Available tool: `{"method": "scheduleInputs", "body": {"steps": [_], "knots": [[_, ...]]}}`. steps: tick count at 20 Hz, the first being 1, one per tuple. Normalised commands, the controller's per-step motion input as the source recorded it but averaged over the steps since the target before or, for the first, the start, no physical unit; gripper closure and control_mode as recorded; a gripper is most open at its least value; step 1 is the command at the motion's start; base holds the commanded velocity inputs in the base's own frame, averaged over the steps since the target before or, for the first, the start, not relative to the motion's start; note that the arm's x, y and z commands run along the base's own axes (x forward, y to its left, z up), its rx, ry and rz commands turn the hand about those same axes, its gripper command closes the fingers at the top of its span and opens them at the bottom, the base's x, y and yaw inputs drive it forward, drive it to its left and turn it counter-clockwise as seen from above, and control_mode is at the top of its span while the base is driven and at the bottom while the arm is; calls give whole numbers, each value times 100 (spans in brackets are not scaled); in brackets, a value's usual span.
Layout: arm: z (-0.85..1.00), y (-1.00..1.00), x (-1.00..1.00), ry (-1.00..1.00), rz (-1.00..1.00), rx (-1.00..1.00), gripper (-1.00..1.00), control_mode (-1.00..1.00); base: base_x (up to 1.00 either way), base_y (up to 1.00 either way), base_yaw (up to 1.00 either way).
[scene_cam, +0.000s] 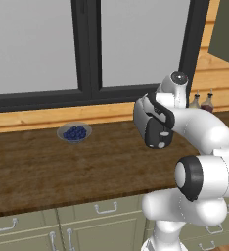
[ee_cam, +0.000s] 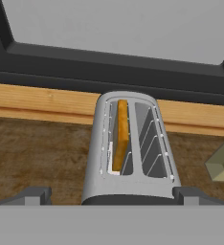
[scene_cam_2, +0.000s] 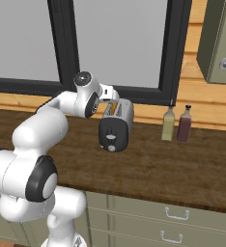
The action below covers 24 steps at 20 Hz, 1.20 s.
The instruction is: Start the toaster. Once the lever pops up, take the bread to the plate on the dining counter.
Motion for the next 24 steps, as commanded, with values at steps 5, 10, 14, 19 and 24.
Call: {"method": "scheduleInputs", "body": {"steps": [5,10,14,19,24], "knots": [[0,0,0,0,0,0,-100,-100,0,0,0],[0,0,0,0,0,0,-100,-100,0,0,0],[0,0,0,0,0,0,-100,-100,0,0,0],[0,0,0,0,0,0,-100,-100,0,0,0],[0,0,0,0,0,0,-100,-100,0,0,0]]}}
